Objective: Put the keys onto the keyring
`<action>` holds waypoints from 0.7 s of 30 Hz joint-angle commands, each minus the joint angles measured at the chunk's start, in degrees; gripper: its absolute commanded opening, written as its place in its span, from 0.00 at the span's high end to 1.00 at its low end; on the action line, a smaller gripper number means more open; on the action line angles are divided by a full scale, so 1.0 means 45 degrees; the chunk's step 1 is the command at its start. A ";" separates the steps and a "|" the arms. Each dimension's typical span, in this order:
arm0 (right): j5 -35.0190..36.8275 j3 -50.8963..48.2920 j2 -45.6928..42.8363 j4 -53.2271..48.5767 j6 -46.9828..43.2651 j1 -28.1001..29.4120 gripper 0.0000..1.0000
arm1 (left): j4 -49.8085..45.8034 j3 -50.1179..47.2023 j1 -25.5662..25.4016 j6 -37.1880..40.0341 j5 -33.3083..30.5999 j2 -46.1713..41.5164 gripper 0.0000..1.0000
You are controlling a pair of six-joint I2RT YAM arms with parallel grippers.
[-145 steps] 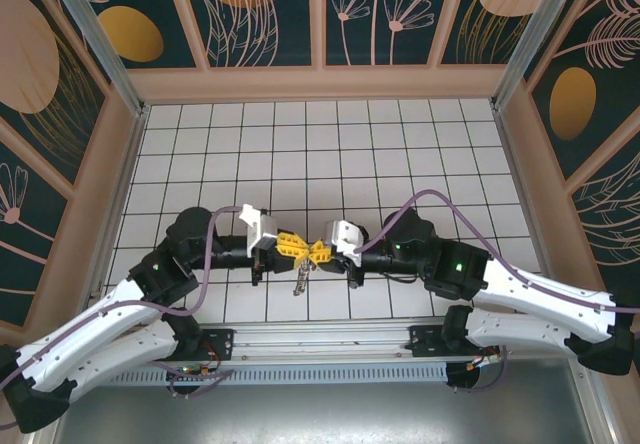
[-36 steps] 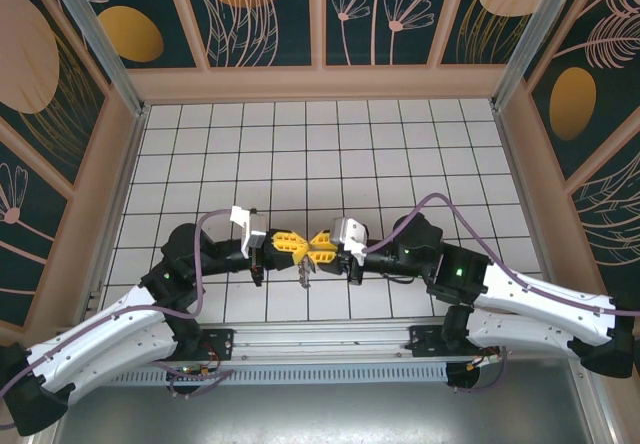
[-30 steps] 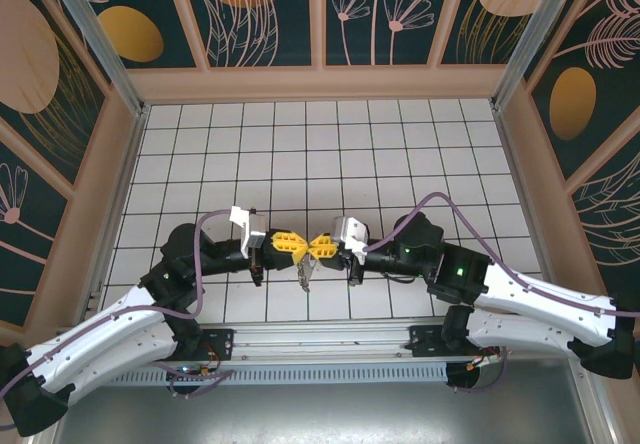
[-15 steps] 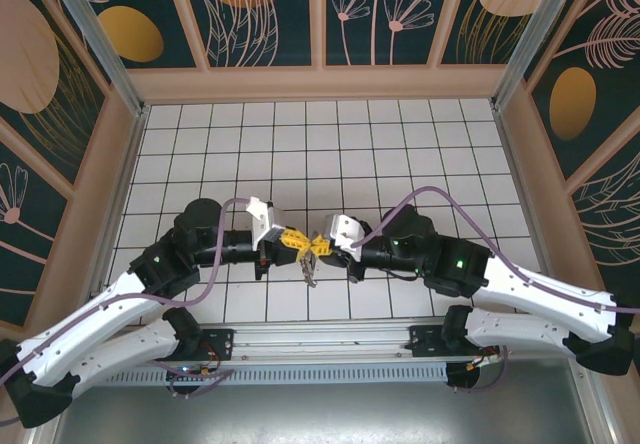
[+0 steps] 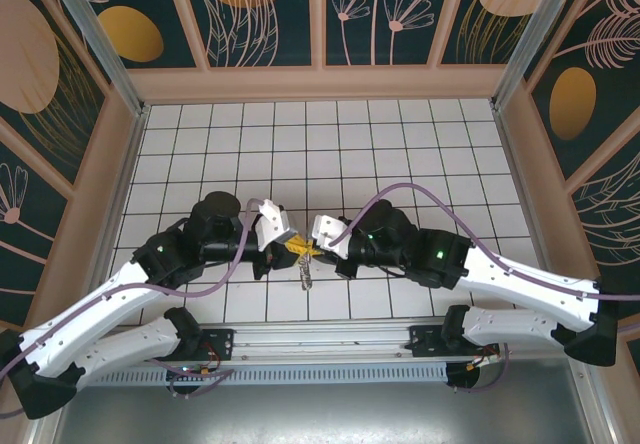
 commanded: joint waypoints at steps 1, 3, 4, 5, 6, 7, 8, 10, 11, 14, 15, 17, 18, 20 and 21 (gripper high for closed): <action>0.0260 0.0751 0.0031 0.0643 -0.0193 -0.0080 1.00 | -0.0802 0.0316 -0.0121 0.0388 0.0141 0.0152 1.00; 0.0201 0.0737 0.0039 0.0641 -0.0188 -0.0068 1.00 | -0.0730 0.0229 -0.0113 0.0411 0.0124 0.0159 1.00; 0.0150 0.0717 0.0042 0.0650 -0.0202 -0.0065 1.00 | -0.0598 0.0169 -0.0101 0.0367 0.0158 0.0113 1.00; 0.0059 0.0683 0.0008 0.0695 -0.0211 -0.0053 1.00 | -0.0454 0.0095 -0.0111 0.0298 0.0191 0.0038 1.00; -0.0043 0.0620 -0.0054 0.0753 -0.0212 -0.0055 1.00 | -0.0188 -0.0047 -0.0098 0.0207 0.0251 -0.0081 1.00; -0.0196 0.0538 -0.0154 0.0840 -0.0227 -0.0063 1.00 | 0.0130 -0.0200 -0.0113 0.0066 0.0322 -0.0215 1.00; -0.0336 0.0450 -0.0244 0.0918 -0.0241 -0.0054 1.00 | 0.0408 -0.0348 -0.0114 -0.0054 0.0357 -0.0377 1.00; -0.0646 0.0189 -0.0515 0.1168 -0.0281 -0.0025 1.00 | 0.1126 -0.0716 -0.0112 -0.0371 0.0435 -0.0736 1.00; -0.0757 0.0085 -0.0618 0.1263 -0.0290 -0.0011 1.00 | 0.1442 -0.0873 -0.0113 -0.0482 0.0444 -0.0885 1.00; -0.0997 -0.0233 -0.0874 0.1506 -0.0180 -0.0001 1.00 | 0.2505 -0.1364 -0.0104 -0.0915 0.0568 -0.1373 1.00; -0.1074 -0.0325 -0.0911 0.1588 -0.0102 -0.0004 1.00 | 0.2899 -0.1536 -0.0107 -0.1056 0.0631 -0.1520 1.00; -0.1246 -0.0466 -0.0922 0.1687 0.0035 -0.0006 0.99 | 0.3695 -0.1834 -0.0112 -0.1297 0.0779 -0.1804 1.00; -0.1347 -0.0519 -0.0891 0.1717 0.0102 0.0000 0.96 | 0.4062 -0.2000 -0.0114 -0.1393 0.0844 -0.1926 1.00; -0.1468 -0.0608 -0.0837 0.1811 0.0224 0.0019 0.91 | 0.4658 -0.2227 -0.0103 -0.1513 0.0885 -0.2118 1.00; -0.1515 -0.0639 -0.0835 0.1867 0.0272 0.0014 0.90 | 0.4876 -0.2315 -0.0102 -0.1574 0.0884 -0.2171 1.00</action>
